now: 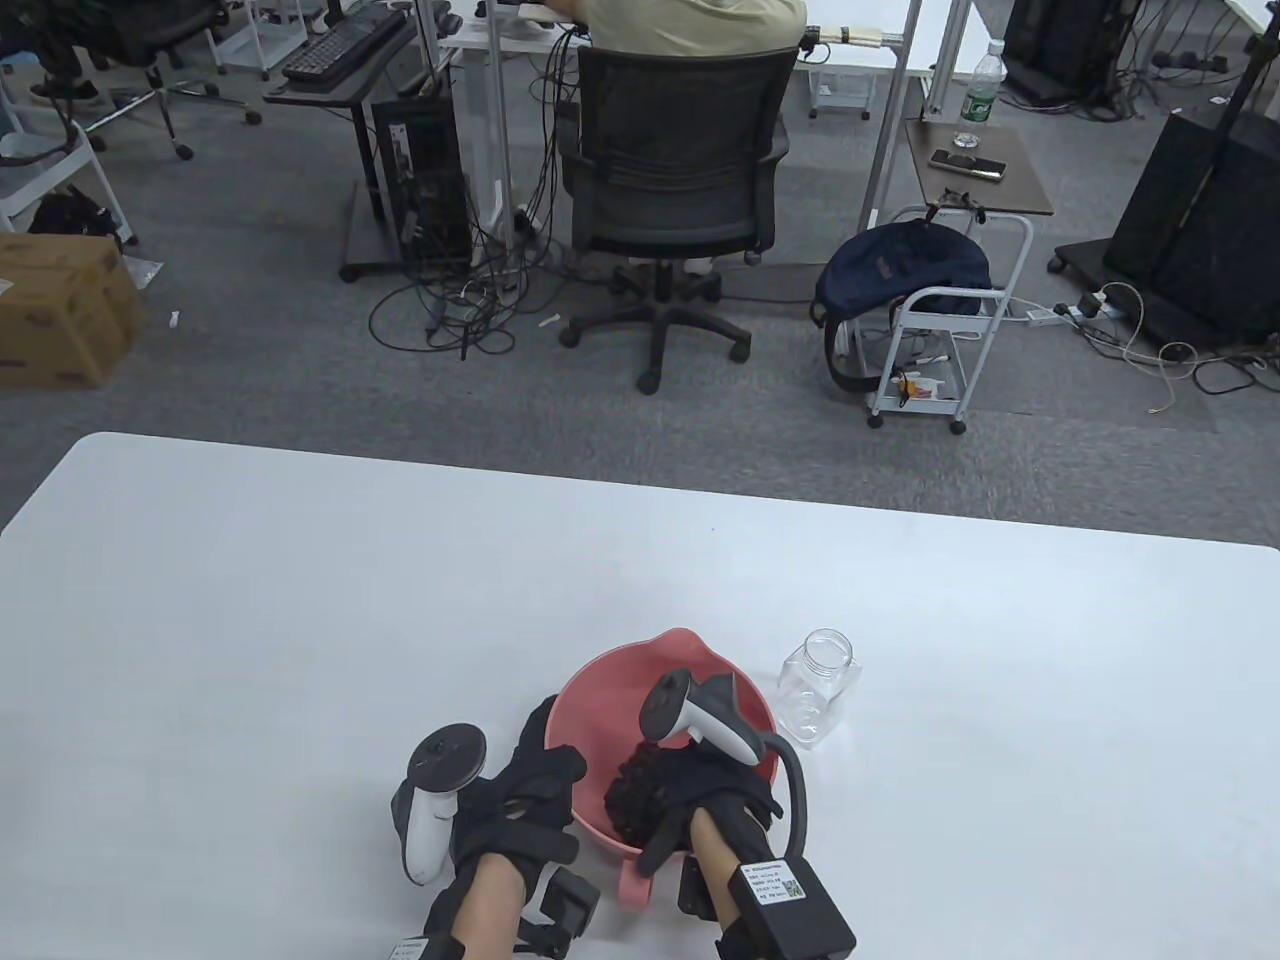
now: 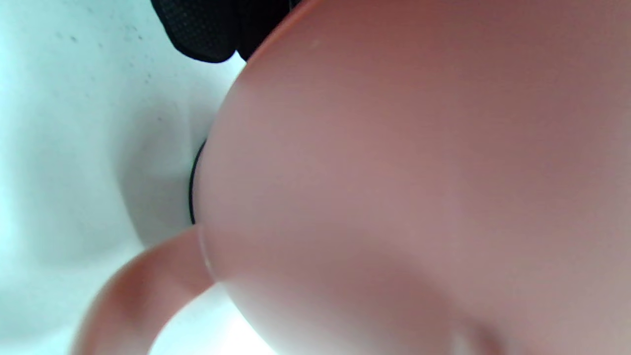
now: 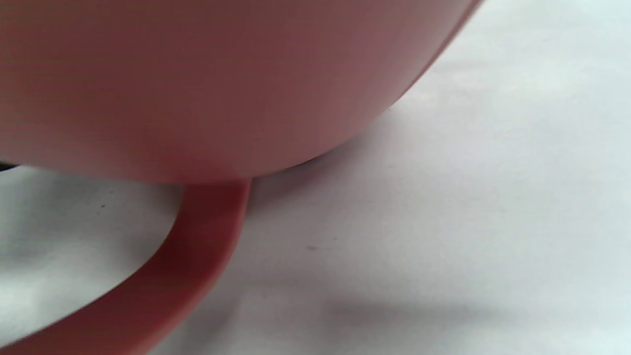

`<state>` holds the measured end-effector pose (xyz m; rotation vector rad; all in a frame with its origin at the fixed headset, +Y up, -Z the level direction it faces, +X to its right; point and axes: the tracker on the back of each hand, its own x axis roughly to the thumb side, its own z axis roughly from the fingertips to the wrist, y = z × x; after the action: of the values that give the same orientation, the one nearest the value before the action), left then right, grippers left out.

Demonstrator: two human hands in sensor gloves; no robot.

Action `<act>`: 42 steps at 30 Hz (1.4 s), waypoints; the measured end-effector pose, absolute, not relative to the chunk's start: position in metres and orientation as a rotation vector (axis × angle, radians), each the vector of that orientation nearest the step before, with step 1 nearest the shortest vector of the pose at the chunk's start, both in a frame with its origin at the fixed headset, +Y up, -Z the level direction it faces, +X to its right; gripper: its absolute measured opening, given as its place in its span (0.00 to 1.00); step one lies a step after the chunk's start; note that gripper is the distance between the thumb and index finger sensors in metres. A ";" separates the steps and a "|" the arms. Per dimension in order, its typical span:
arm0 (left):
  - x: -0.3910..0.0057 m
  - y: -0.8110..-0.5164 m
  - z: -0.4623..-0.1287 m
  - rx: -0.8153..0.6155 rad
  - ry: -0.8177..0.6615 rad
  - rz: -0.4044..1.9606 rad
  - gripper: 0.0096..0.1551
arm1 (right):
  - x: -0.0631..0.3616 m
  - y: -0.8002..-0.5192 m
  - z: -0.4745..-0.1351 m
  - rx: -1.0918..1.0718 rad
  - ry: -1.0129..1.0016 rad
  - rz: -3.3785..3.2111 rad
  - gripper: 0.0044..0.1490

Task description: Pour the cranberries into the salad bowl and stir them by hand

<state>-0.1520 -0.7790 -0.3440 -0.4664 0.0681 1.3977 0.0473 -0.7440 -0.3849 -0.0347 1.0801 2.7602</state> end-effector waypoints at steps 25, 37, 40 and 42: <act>-0.151 -0.780 -0.347 -0.500 -0.015 1.458 0.44 | 0.046 -0.741 -0.386 0.063 1.096 2.701 0.38; -0.153 -0.779 -0.349 -0.528 -0.005 1.436 0.44 | 0.044 -0.743 -0.386 0.015 1.087 2.739 0.38; -0.153 -0.779 -0.349 -0.532 -0.010 1.430 0.44 | 0.045 -0.743 -0.386 -0.002 1.096 2.746 0.43; -0.152 -0.780 -0.349 -0.526 0.000 1.443 0.44 | 0.046 -0.745 -0.386 -0.038 1.107 2.747 0.45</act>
<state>-0.1523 -0.7800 -0.3494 -0.5262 0.0004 1.4429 0.0457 -0.7448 -0.3857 -0.0383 1.1069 2.7467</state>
